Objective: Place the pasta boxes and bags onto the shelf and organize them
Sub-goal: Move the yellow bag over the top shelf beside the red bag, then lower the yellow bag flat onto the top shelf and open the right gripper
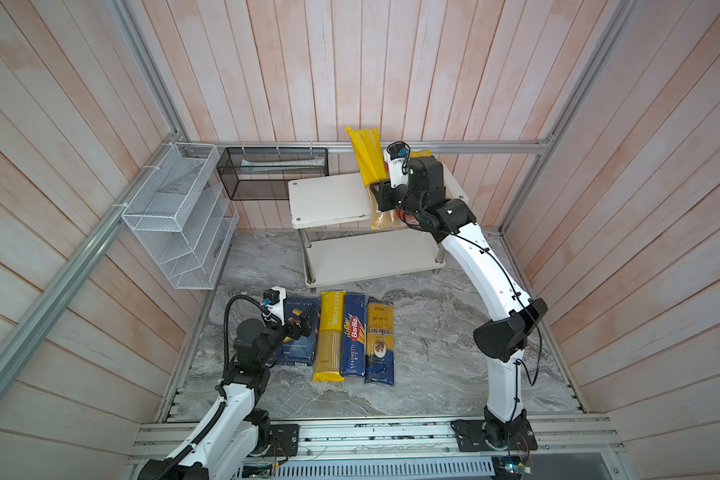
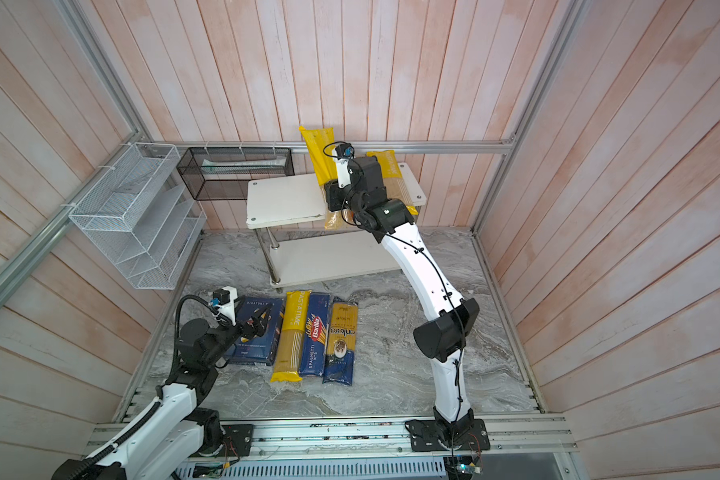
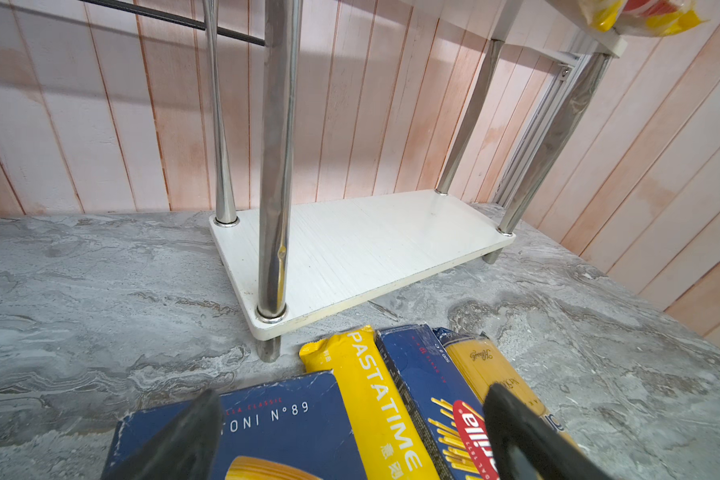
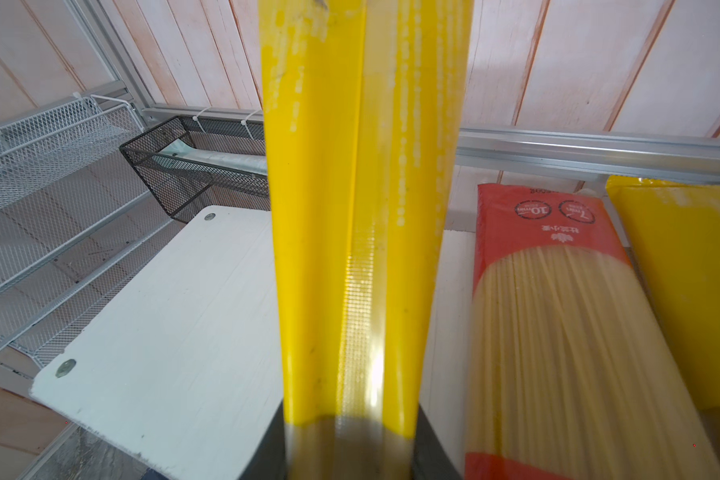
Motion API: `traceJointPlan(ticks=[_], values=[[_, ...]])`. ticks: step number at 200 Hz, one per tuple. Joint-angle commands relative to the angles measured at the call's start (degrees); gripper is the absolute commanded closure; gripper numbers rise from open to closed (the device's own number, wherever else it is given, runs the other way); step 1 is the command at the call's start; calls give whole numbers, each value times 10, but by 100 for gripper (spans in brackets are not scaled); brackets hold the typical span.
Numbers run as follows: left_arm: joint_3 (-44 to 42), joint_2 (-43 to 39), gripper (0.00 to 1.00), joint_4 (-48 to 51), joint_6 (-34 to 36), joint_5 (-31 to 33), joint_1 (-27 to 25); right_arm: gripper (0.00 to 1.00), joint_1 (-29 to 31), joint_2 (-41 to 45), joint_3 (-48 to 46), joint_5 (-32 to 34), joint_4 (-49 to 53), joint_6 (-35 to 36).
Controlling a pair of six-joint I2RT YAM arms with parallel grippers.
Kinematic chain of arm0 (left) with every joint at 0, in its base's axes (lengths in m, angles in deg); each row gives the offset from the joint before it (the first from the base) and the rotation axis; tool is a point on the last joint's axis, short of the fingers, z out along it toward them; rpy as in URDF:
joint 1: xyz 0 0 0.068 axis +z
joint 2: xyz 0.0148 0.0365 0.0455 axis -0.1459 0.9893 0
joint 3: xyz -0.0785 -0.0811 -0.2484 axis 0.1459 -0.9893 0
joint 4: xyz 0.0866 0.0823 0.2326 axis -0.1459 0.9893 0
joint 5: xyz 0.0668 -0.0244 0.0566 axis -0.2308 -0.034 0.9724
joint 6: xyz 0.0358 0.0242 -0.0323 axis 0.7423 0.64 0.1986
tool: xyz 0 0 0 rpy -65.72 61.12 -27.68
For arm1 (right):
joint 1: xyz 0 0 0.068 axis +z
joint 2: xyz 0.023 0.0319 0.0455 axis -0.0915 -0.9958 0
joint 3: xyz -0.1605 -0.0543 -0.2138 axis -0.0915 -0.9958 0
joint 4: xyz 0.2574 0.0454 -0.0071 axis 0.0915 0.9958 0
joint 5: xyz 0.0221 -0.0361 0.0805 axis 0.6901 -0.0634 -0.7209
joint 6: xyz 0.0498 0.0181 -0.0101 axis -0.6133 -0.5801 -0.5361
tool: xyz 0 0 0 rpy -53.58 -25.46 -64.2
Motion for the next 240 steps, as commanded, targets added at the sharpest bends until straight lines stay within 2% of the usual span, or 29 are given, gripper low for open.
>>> traceJointPlan(ticks=[1,81,132,154,173,197,220,240], values=[[-6,-7,0,-6,-2,5,0,81,-15,-13,25,-9,-69,-16],[-6,-11,0,-3,-2,4,0,60,-16,-11,24,-14,-83,-16],[-6,-10,0,-3,-1,3,0,53,-16,-7,33,-28,-84,-15],[-6,-10,0,-3,-1,3,-1,47,-13,7,33,-35,-71,-6],[-6,-9,0,-3,-1,3,-1,46,-4,29,24,-39,-56,9],[-7,-9,0,-3,-2,3,-1,45,14,85,-40,-35,-36,28],[-6,-10,0,-4,-2,4,0,44,39,173,-185,-39,-75,32],[-7,-11,0,-3,-2,5,0,44,66,253,-307,-14,-117,31]])
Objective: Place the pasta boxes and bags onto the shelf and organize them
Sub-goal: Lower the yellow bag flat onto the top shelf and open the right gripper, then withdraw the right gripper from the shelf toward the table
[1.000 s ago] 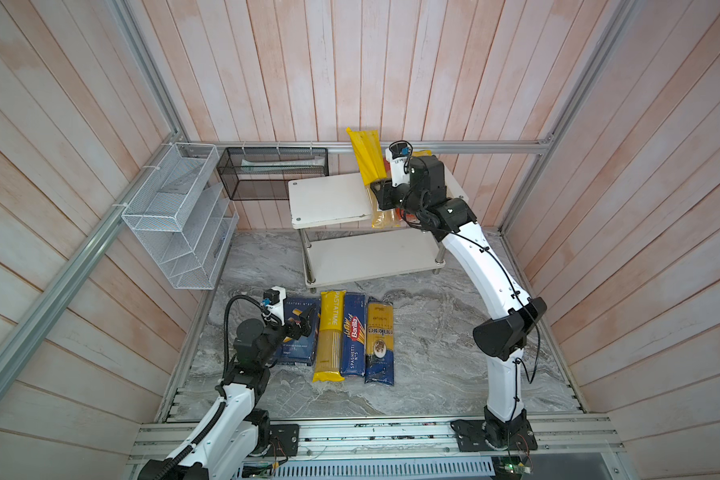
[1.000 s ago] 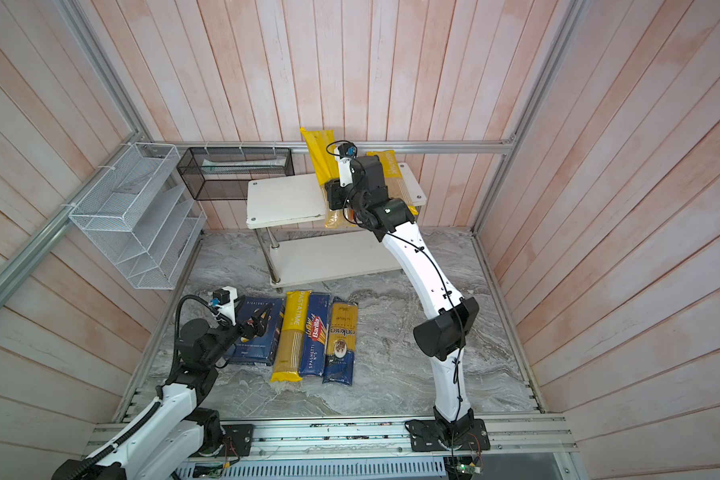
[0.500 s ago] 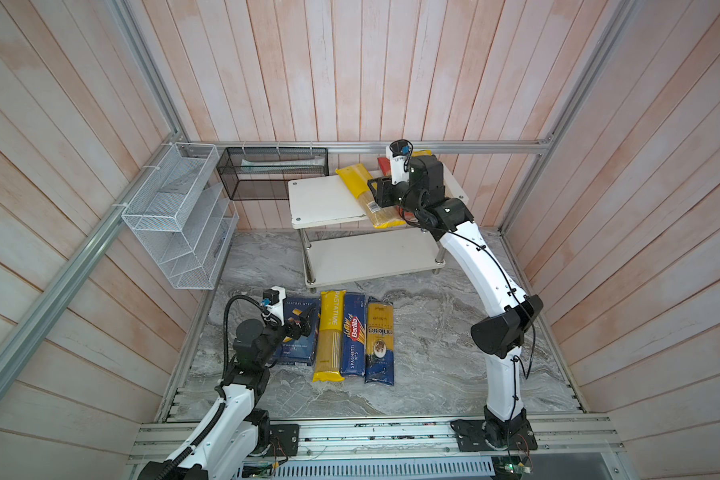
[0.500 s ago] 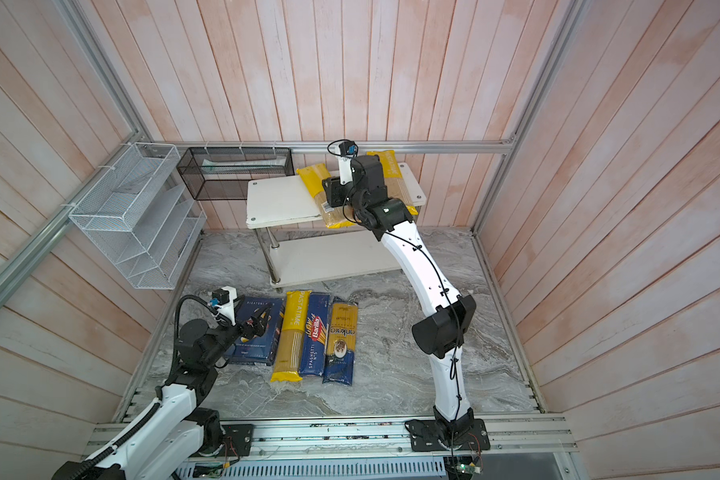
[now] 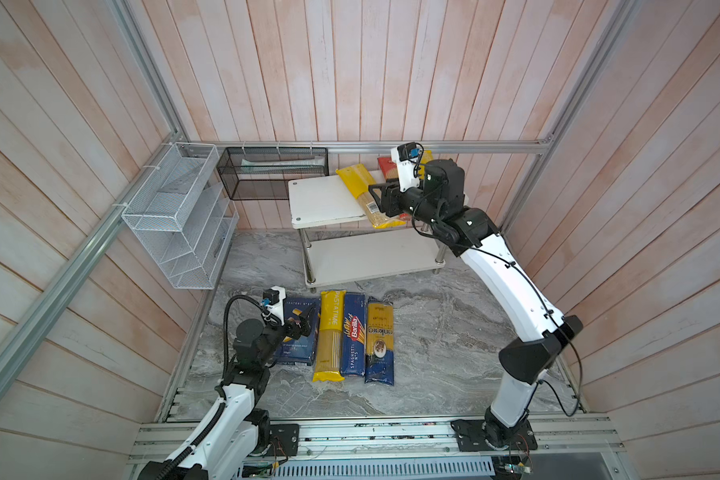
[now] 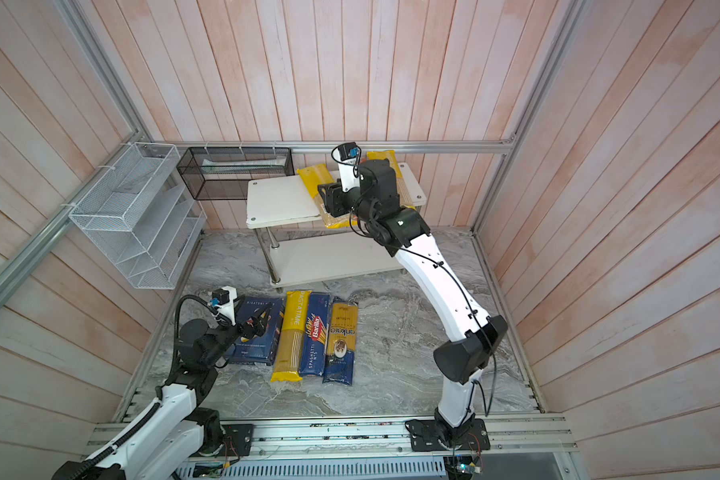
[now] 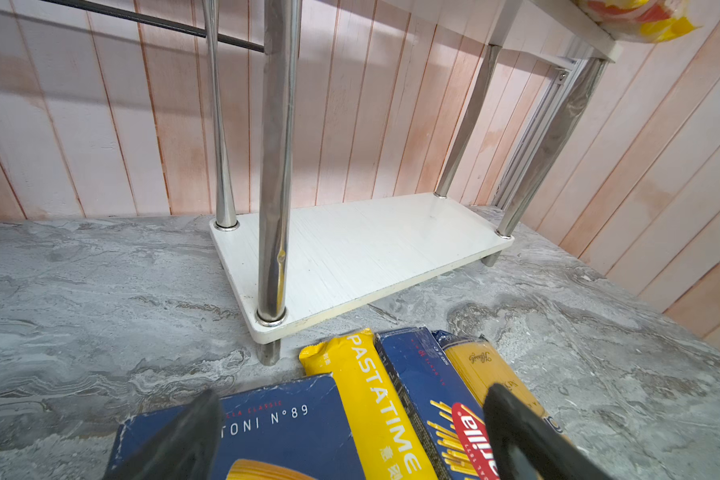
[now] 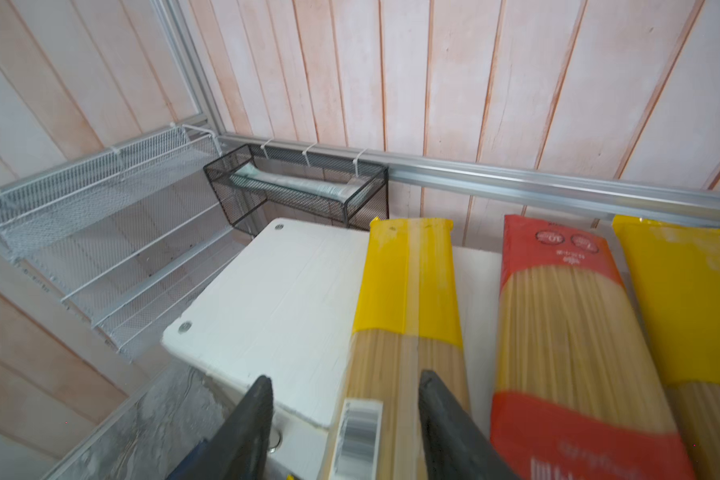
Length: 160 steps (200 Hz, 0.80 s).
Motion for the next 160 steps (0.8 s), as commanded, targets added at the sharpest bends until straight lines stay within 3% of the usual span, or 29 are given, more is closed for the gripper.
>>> traceJointPlan(ticks=[1,32,56,160], values=[[-7,-6,0,-4,-3,5,-1,44,27,78,-108,14,-46,9],[-7,-5,0,-4,-3,5,-1,44,31,191,-284,36,-113,-19],[-4,1,0,-3,-2,3,0,44,30,232,-356,57,-146,-23],[0,5,0,-2,-2,0,-1,44,29,161,-349,12,-174,-34]])
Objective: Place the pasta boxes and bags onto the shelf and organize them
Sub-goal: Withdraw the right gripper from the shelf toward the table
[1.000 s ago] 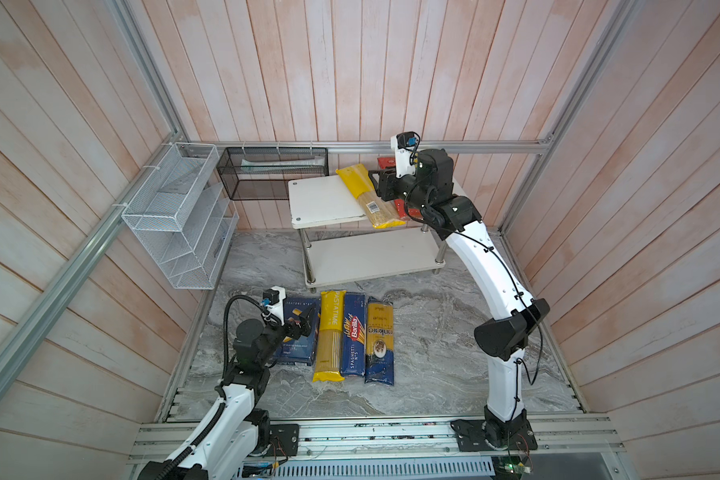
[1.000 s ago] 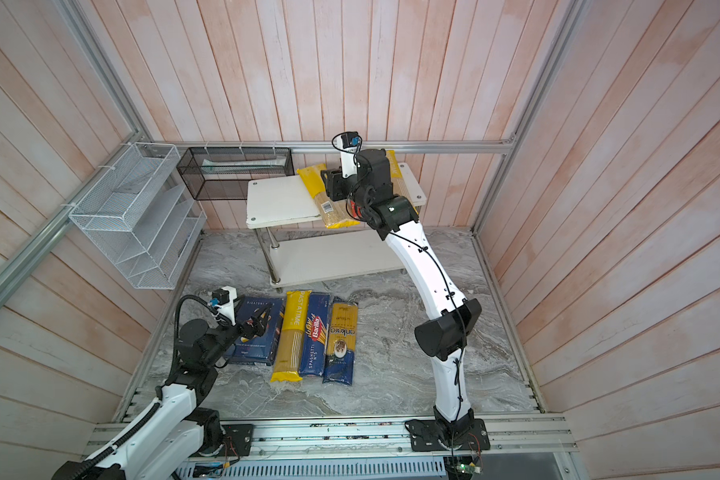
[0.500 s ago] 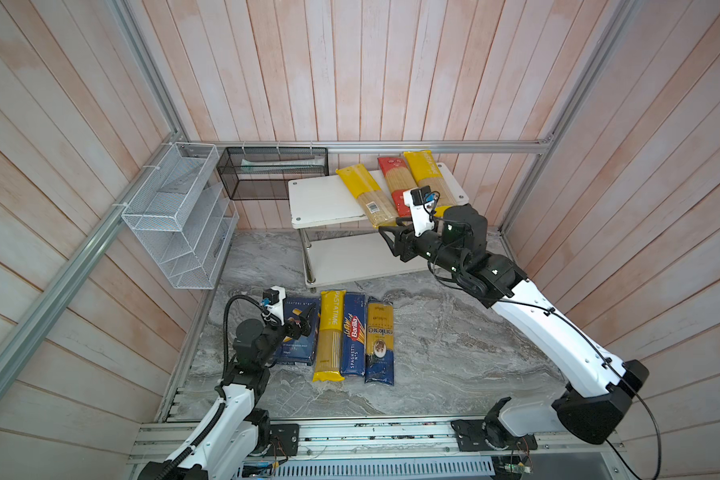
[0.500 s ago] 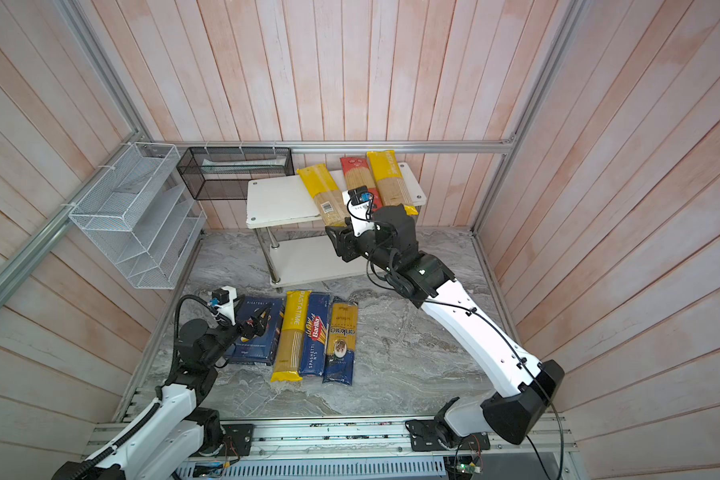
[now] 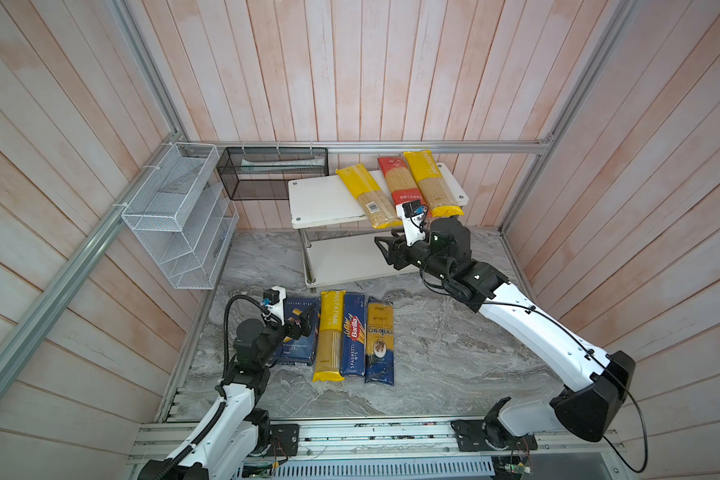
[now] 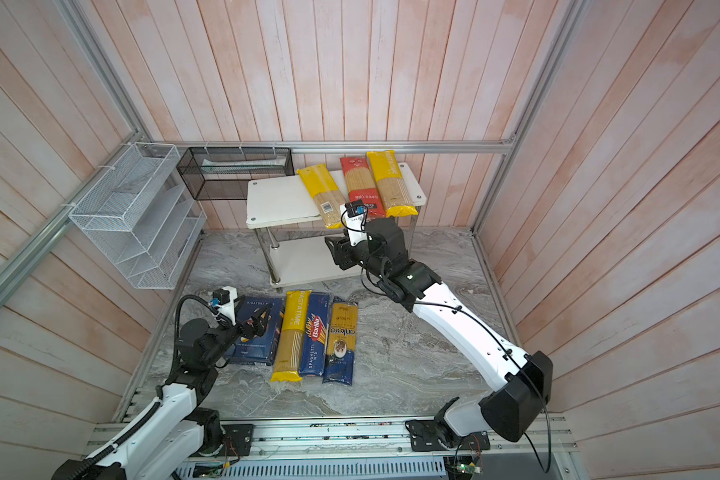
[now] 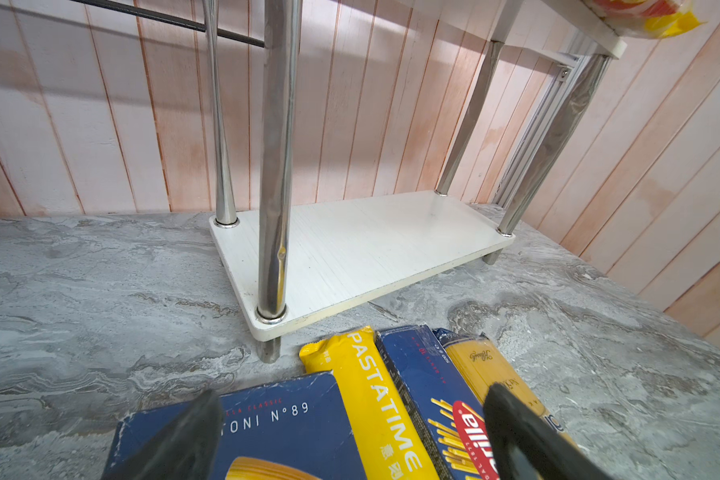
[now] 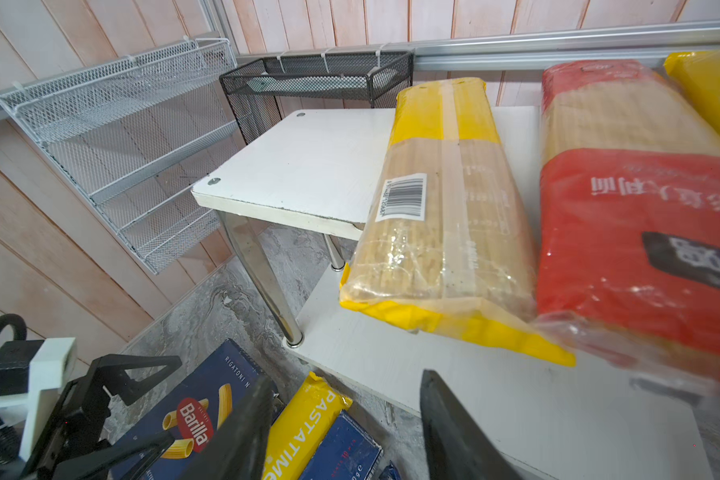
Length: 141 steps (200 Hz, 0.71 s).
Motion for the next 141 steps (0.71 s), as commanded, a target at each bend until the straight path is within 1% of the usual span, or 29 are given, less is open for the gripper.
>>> traceJointPlan(ticks=[1,41,108,141], values=[[0,1,0,-2,-2,1,0,44,-1,-15,15,-11,-25,-10],[1,5,0,-2,-1,0,-1,43,-1,-49,35,-29,-37,-13],[1,4,0,-2,-2,0,-1,43,-1,-117,103,-67,-16,-5],[1,5,0,-2,-2,0,-1,42,1,-135,130,-71,8,8]])
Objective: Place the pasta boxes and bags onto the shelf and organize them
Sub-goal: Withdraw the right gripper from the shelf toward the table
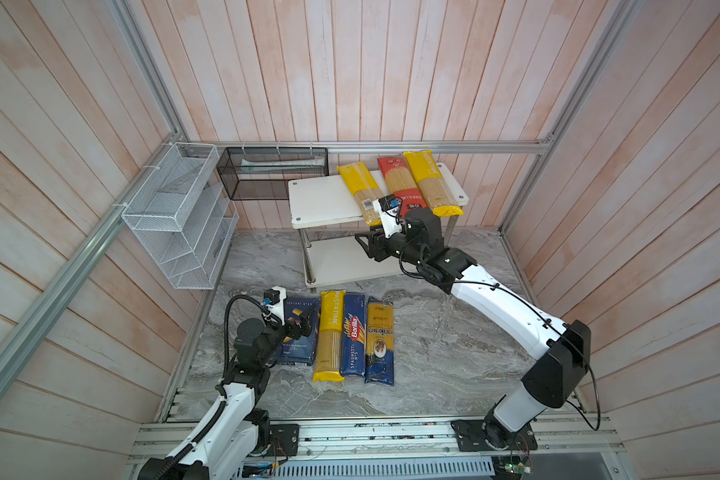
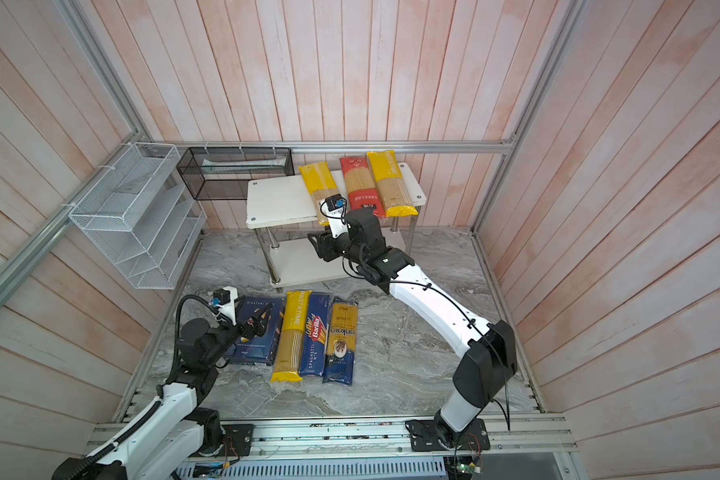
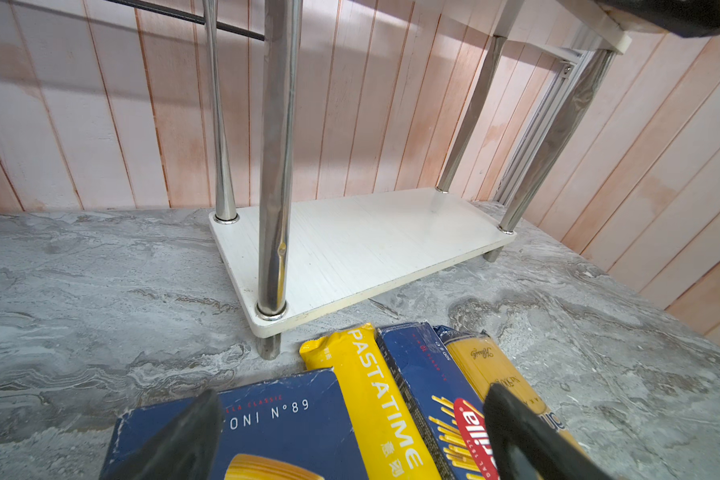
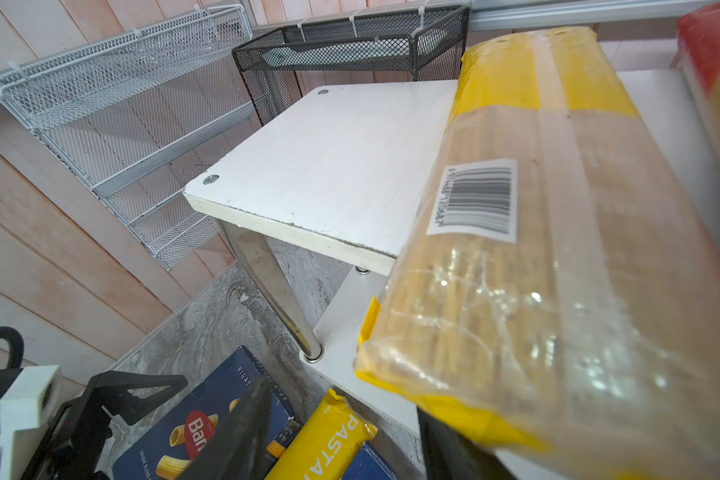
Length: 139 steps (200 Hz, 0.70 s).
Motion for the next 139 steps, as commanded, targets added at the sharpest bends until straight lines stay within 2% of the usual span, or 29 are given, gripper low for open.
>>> traceJointPlan(ticks=[1,27,44,61,83,139], values=[[1,0,0,-2,-2,0,-1,42,1,-11,33,-14,16,13],[1,-1,0,-2,-2,0,0,42,6,5,18,-16,21,16],[1,-1,0,-2,-2,0,-1,41,17,29,-21,-30,5,43],[2,0,0,-2,-1,0,-1,41,28,53,-59,-71,-1,83],[2,0,0,-2,-1,0,-1,41,32,81,-95,-108,-5,79],[2,0,0,-2,-1,-1,0,41,55,163,-216,-36,-3,48]])
